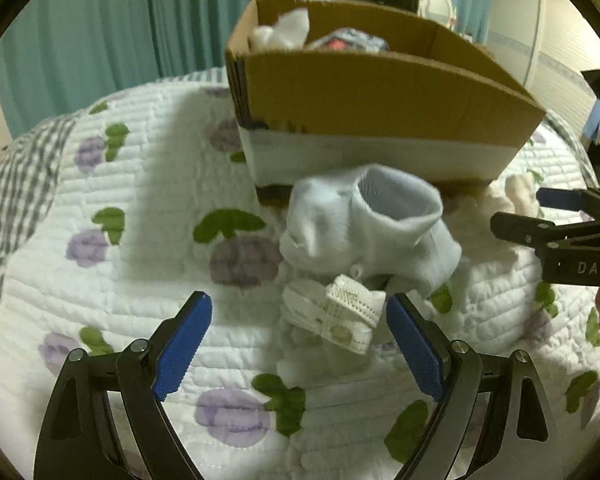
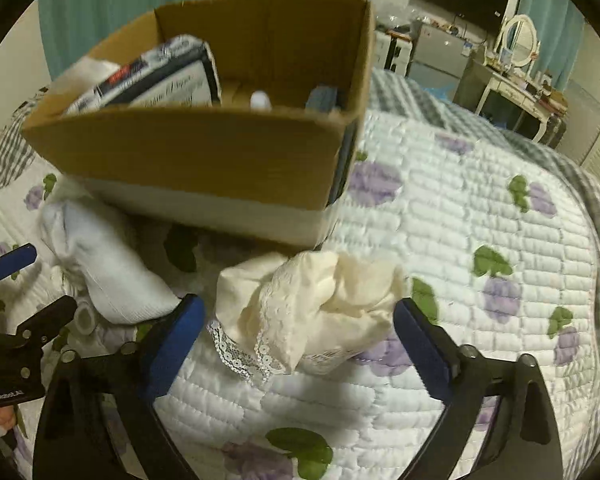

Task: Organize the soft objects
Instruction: 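Grasp the white baby shoe with left tool while right grasps lace cloth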

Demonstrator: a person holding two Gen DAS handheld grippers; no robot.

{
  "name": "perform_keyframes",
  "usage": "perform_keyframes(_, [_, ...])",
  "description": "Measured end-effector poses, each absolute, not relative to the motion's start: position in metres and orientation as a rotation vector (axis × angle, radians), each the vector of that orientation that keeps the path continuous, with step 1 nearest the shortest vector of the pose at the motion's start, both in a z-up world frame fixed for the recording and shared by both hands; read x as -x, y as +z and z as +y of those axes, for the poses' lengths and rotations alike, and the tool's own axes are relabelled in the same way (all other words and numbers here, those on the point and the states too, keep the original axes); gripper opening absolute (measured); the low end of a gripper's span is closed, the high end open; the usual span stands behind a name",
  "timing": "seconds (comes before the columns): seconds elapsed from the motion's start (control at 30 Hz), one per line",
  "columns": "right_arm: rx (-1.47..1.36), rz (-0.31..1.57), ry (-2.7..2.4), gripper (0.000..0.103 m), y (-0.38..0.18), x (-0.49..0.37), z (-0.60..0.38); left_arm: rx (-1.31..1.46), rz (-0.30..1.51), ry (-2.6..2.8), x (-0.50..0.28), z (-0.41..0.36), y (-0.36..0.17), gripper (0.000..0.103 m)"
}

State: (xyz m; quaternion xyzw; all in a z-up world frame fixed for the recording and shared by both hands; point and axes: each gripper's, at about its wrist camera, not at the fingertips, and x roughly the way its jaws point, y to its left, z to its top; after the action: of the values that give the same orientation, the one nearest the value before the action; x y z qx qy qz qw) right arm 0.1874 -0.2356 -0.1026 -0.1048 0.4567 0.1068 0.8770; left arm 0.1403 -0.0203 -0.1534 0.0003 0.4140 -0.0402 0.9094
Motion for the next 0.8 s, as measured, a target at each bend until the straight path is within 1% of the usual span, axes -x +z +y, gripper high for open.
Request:
perform_keyframes(0.03, [0.219, 0.96, 0.223, 0.085, -0.105, -0.187, -0.235, 0.004, 0.863, -0.084, -0.141, -0.02, -0.156, 0.089])
perform_keyframes(0.1, [0.224, 0.971, 0.215, 0.072, -0.109, -0.188, -0.236, 0.024, 0.883, -0.087, -0.143, -0.018, -0.16, 0.088])
perform_keyframes(0.13, [0.218, 0.976, 0.216, 0.068, -0.109, -0.189, -0.237, 0.039, 0.89, -0.093, -0.144, -0.016, -0.161, 0.08])
perform_keyframes(0.17, [0.208, 0.981, 0.219, 0.06, -0.109, -0.189, -0.239, 0.055, 0.897, -0.104, -0.144, -0.015, -0.162, 0.077])
perform_keyframes(0.2, [0.198, 0.988, 0.22, 0.053, -0.109, -0.189, -0.241, 0.068, 0.898, -0.114, -0.145, -0.013, -0.162, 0.077])
perform_keyframes(0.23, [0.192, 0.993, 0.218, 0.048, -0.108, -0.188, -0.243, 0.07, 0.898, -0.119, -0.145, -0.013, -0.161, 0.074])
perform_keyframes(0.27, [0.188, 0.997, 0.22, 0.043, -0.108, -0.188, -0.244, 0.068, 0.896, -0.126, -0.145, -0.014, -0.161, 0.068])
perform_keyframes(0.3, [0.187, 0.998, 0.22, 0.039, -0.107, -0.189, -0.246, 0.065, 0.898, -0.144, -0.146, -0.016, -0.161, 0.064])
perform_keyframes(0.33, [0.186, 1.0, 0.221, 0.036, -0.107, -0.188, -0.247, 0.063, 0.902, -0.157, -0.147, -0.017, -0.161, 0.057])
perform_keyframes(0.37, [0.185, 0.999, 0.222, 0.03, -0.107, -0.187, -0.248, 0.06, 0.907, -0.173, -0.146, -0.019, -0.162, 0.052])
perform_keyframes(0.43, [0.184, 0.999, 0.222, 0.028, -0.105, -0.184, -0.25, 0.047, 0.907, -0.181, -0.144, -0.022, -0.162, 0.051])
perform_keyframes(0.5, [0.182, 0.994, 0.223, 0.022, -0.102, -0.181, -0.247, 0.03, 0.897, -0.189, -0.139, -0.026, -0.16, 0.047])
perform_keyframes(0.57, [0.18, 0.992, 0.229, 0.021, -0.101, -0.179, -0.246, 0.019, 0.891, -0.198, -0.136, -0.027, -0.158, 0.037])
perform_keyframes(0.73, [0.168, 0.977, 0.233, 0.019, -0.092, -0.17, -0.249, 0.004, 0.899, -0.198, -0.127, -0.021, -0.153, 0.03])
perform_keyframes(0.8, [0.157, 0.957, 0.24, 0.019, -0.084, -0.162, -0.25, -0.002, 0.903, -0.196, -0.122, -0.02, -0.149, 0.029])
